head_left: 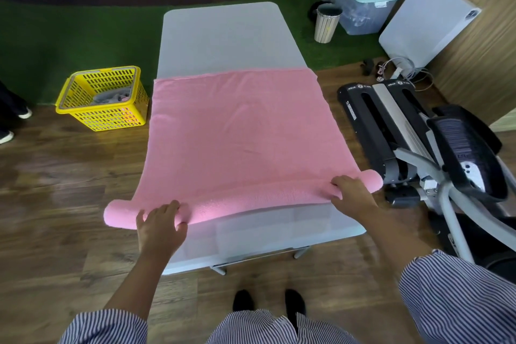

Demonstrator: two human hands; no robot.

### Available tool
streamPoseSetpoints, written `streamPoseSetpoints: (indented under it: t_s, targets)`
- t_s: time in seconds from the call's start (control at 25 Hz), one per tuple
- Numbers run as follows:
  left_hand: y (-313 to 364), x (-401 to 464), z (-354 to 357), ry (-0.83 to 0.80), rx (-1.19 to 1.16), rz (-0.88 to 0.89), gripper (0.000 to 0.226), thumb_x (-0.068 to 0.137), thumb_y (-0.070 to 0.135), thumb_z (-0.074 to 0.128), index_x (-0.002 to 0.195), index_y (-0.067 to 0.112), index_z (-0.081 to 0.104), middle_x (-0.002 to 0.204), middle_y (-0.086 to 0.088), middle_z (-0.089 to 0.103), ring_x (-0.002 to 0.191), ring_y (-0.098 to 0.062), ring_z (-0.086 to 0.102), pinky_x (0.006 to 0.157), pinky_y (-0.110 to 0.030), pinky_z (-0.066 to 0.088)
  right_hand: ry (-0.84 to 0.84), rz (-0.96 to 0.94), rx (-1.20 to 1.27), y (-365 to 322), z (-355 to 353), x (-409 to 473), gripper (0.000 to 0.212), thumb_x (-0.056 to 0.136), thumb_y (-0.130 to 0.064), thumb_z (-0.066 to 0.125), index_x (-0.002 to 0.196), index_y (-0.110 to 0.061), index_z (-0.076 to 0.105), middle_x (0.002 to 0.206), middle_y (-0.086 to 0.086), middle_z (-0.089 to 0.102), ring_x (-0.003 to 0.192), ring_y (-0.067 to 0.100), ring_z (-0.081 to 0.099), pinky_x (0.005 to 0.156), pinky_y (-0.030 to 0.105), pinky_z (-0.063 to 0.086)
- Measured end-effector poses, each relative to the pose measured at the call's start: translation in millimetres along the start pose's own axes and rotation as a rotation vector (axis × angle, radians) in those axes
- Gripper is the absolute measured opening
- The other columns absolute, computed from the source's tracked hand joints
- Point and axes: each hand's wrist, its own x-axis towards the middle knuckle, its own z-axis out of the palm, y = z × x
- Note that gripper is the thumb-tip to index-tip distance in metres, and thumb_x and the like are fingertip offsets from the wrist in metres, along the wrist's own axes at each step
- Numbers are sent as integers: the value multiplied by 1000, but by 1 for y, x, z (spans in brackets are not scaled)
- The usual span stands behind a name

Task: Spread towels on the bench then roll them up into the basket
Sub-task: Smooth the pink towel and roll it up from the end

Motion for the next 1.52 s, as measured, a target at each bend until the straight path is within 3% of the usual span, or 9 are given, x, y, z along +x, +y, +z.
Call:
streamPoseSetpoints:
  t_s: [0.16,0.32,0.56,0.68,0.76,0.92,1.08,1.32,1.52]
  targets:
    - [-6,8,-13,-96,57,-13,27,83,43,52,100,23,61,87,8,71,81,-21,64,92,-43,34,-122,33,-103,0,-15,4,27,87,-30,51,106,-14,61,106,3,65,95,24,57,84,32,41]
    - [-9,11,-8,72,-65,-67,37,82,27,66,117,16,60,120,-4,63,109,-28,59,101,-56,35,50,-19,-113,2,-12,12,30,89,-19,48,117,-13,57,119,3,59,107,25,54,104,42,34]
    - [2,18,-10,-178,-66,-107,54,80,34,69,130,22,54,132,3,55,125,-19,50,112,-60,13,-82,27,17,5,10,10,42,91,-18,48,131,-6,46,134,7,49,129,23,38,115,46,5]
    - [-2,18,-10,-134,3,-41,51,72,11,74,121,14,61,109,-4,69,102,-25,64,104,-59,31,-93,-4,9,10,8,8,51,83,-5,54,133,-8,44,135,6,48,129,22,38,117,43,3]
    - [-6,15,-7,-67,6,30,38,68,8,74,105,9,68,82,-6,72,72,-26,65,84,-48,46,-86,0,1,10,9,8,47,84,-4,52,131,-7,46,133,7,50,127,23,40,117,42,3]
    - [-12,3,-15,-87,-37,102,26,69,27,53,85,17,70,63,3,67,55,-24,59,59,-28,39,-112,-8,8,11,7,6,34,89,-10,48,122,-6,51,127,9,54,120,26,45,116,40,4]
    - [-27,-2,-12,-37,-110,140,42,75,43,41,98,18,67,88,7,70,75,-21,64,73,-34,46,-97,-15,50,13,4,1,35,90,-12,50,124,-6,52,128,8,54,121,25,46,116,38,4]
    - [-29,-12,-3,54,-119,73,46,78,44,40,105,16,64,102,4,67,90,-22,63,92,-47,42,-203,-8,-62,11,-10,8,31,93,-16,40,116,-7,59,123,8,59,113,26,52,110,38,26]
    - [-21,-17,4,121,-61,190,44,79,28,37,109,14,66,111,-2,67,103,-24,63,99,-51,36,110,-111,-4,12,3,-3,29,92,-12,45,118,-11,59,121,5,61,106,24,55,109,40,32]
